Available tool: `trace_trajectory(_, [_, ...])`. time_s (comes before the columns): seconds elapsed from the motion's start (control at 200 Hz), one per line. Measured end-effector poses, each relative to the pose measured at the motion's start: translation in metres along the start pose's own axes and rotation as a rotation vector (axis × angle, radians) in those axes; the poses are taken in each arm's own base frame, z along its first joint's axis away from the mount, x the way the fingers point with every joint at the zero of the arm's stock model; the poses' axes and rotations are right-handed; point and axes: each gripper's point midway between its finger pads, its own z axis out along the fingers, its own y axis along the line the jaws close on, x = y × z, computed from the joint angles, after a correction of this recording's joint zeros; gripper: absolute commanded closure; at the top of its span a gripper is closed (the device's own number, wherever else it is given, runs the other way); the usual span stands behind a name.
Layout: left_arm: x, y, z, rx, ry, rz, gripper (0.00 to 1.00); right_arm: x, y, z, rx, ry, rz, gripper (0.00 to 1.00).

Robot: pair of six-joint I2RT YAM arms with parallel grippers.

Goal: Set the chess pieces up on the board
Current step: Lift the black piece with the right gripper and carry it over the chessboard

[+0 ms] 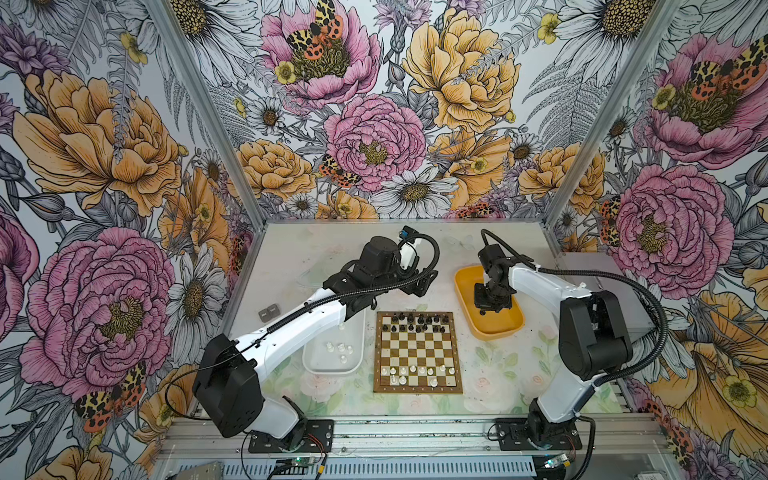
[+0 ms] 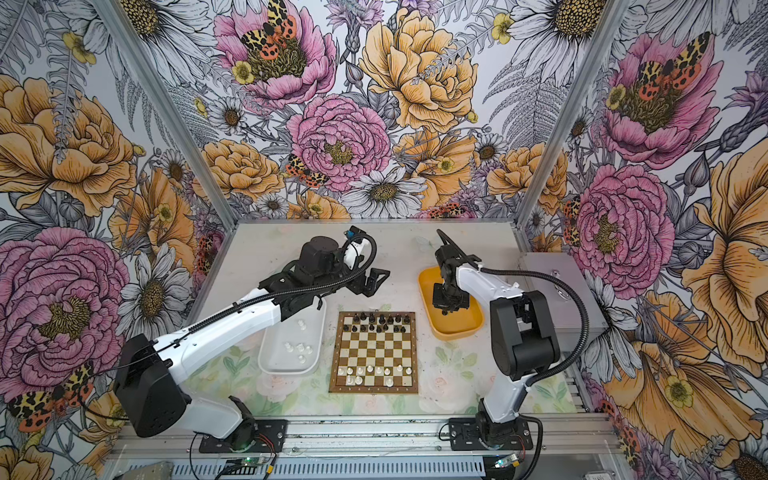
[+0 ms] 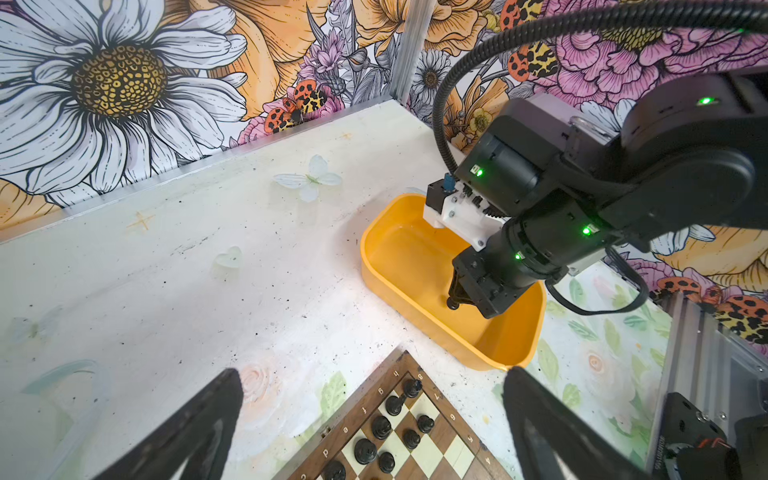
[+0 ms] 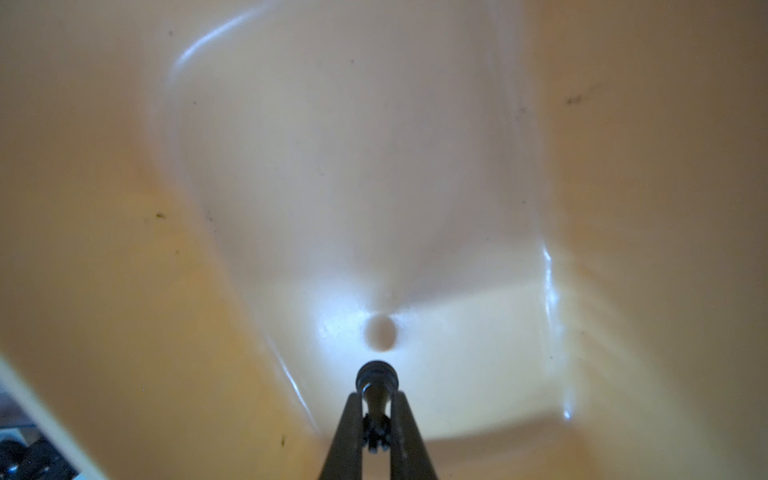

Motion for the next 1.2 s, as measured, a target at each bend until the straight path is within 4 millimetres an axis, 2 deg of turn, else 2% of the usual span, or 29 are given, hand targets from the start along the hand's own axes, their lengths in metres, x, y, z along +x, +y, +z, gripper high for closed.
trace_trajectory(0.12, [0.003,0.005,-0.002,-0.02,0.001,-0.003,0.01,-0.015,0.007,-0.015,-0.023,-0.035,-0.003,0.92])
trace_trajectory(0.355, [0.007,0.03,-0.011,-0.093,-0.007,-0.023,0.01,-0.043,0.024,-0.052,-0.079,-0.108,-0.015,0.91])
trace_trajectory(0.46, [0.006,0.042,-0.018,-0.127,-0.02,-0.033,0.01,-0.054,0.035,-0.073,-0.101,-0.145,-0.029,0.91])
trace_trajectory(0.58, [0.006,0.054,-0.029,-0.165,-0.036,-0.046,0.01,-0.066,0.057,-0.091,-0.124,-0.176,-0.074,0.91])
trace_trajectory(0.671, [0.009,0.063,-0.037,-0.191,-0.045,-0.058,0.01,-0.069,0.076,-0.094,-0.135,-0.177,-0.118,0.91])
trace_trajectory(0.891, [0.015,0.081,-0.064,-0.259,-0.08,-0.092,0.01,-0.061,0.118,-0.086,-0.151,-0.126,-0.213,0.91])
trace_trajectory(1.201, [0.022,0.091,-0.114,-0.34,-0.145,-0.109,0.01,-0.042,0.18,-0.08,-0.204,-0.081,-0.336,0.91])
